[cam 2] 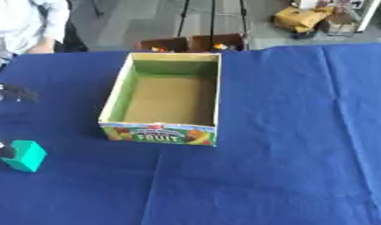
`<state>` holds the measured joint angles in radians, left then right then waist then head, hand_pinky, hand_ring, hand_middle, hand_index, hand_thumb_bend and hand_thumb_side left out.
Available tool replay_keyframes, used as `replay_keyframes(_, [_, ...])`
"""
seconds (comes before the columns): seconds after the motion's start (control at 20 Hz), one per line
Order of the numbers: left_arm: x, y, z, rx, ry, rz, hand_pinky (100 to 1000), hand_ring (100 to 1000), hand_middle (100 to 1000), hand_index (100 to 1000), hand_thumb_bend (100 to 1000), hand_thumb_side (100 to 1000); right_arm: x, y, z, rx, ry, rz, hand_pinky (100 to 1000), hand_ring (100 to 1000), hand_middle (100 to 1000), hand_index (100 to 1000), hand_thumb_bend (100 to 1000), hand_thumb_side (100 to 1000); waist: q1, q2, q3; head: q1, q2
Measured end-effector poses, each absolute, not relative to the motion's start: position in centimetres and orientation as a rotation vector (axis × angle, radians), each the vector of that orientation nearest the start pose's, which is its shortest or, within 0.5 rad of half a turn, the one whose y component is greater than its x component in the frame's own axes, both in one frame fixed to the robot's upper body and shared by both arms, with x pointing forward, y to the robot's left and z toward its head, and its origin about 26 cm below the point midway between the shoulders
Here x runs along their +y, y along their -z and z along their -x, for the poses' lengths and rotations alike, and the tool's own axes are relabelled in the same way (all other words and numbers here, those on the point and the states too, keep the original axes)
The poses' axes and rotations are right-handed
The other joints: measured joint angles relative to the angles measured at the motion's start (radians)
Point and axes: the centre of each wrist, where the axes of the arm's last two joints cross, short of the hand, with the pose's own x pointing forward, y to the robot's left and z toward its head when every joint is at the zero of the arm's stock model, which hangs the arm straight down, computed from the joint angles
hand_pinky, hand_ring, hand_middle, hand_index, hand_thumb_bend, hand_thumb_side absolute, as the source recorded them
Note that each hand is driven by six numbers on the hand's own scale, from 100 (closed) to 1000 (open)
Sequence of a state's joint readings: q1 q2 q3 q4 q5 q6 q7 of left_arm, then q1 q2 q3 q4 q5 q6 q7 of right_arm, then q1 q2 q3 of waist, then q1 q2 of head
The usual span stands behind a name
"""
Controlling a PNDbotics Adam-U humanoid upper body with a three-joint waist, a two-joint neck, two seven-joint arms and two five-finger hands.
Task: Pick up objects on the table and place them in the box.
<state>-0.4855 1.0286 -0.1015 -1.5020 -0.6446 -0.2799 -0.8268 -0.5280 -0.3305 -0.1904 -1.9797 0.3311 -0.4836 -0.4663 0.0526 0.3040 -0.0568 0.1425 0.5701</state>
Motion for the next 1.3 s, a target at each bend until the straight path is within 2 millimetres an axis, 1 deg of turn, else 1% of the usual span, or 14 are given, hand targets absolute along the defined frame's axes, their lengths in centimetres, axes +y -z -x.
replay_keyframes(0.1, [41.8,-25.8,-35.1,-0.852,1.86,-0.866,911,970,1000,1000,705,725,-28.5,-27.7,-31.2,3.053,-0.097,-0.719,651,663,506,683,100,873,0.0,0.004,-0.003,0.0,-0.001])
replay_keyframes(0.4, [42.3,-24.4,-35.5,-0.794,1.862,-0.849,898,956,1000,1000,694,721,-28.5,-27.7,-31.2,3.054,-0.099,-0.716,652,663,505,683,100,870,0.0,0.008,-0.004,-0.009,-0.009])
replay_keyframes(0.5, [42.5,-24.0,-35.5,-0.779,1.861,-0.843,872,925,995,1000,692,725,-28.5,-27.7,-31.2,3.055,-0.099,-0.715,652,663,504,683,100,867,0.0,0.008,-0.004,-0.009,-0.009])
replay_keyframes(0.65, [42.9,-23.3,-35.5,-0.759,1.862,-0.826,797,838,929,1000,681,719,-28.5,-27.7,-31.2,3.055,-0.1,-0.714,653,663,503,683,100,866,0.0,0.01,-0.004,-0.009,-0.011])
replay_keyframes(0.75, [43.0,-22.7,-35.5,-0.746,1.861,-0.81,770,812,908,1000,664,705,-28.5,-27.7,-31.2,3.056,-0.101,-0.714,653,663,503,682,100,861,0.0,0.012,-0.005,-0.009,-0.014])
replay_keyframes(0.8, [43.1,-22.3,-35.5,-0.741,1.859,-0.8,770,812,907,1000,663,703,-28.5,-27.7,-31.2,3.056,-0.101,-0.714,653,663,503,682,100,860,0.0,0.012,-0.005,-0.009,-0.016])
replay_keyframes(0.9, [43.4,-21.7,-35.5,-0.728,1.856,-0.782,769,815,897,1000,626,687,-28.5,-27.7,-31.2,3.056,-0.103,-0.712,653,663,502,682,100,859,-0.001,0.015,-0.006,-0.009,-0.017])
replay_keyframes(1.0, [43.5,-21.3,-35.6,-0.723,1.851,-0.769,766,811,894,1000,618,684,-28.5,-27.7,-31.2,3.056,-0.104,-0.712,653,663,502,682,100,858,-0.002,0.016,-0.008,-0.009,-0.018])
replay_keyframes(1.1, [43.5,-20.9,-35.7,-0.726,1.846,-0.752,750,797,873,1000,597,677,-28.5,-27.7,-31.2,3.056,-0.105,-0.712,653,663,502,681,100,857,-0.002,0.017,-0.012,-0.009,-0.018])
replay_keyframes(1.3, [43.7,-20.7,-35.7,-0.741,1.832,-0.729,743,793,862,1000,556,691,-28.6,-27.8,-31.2,3.054,-0.109,-0.717,654,663,501,680,100,855,-0.002,0.017,-0.012,-0.009,-0.021])
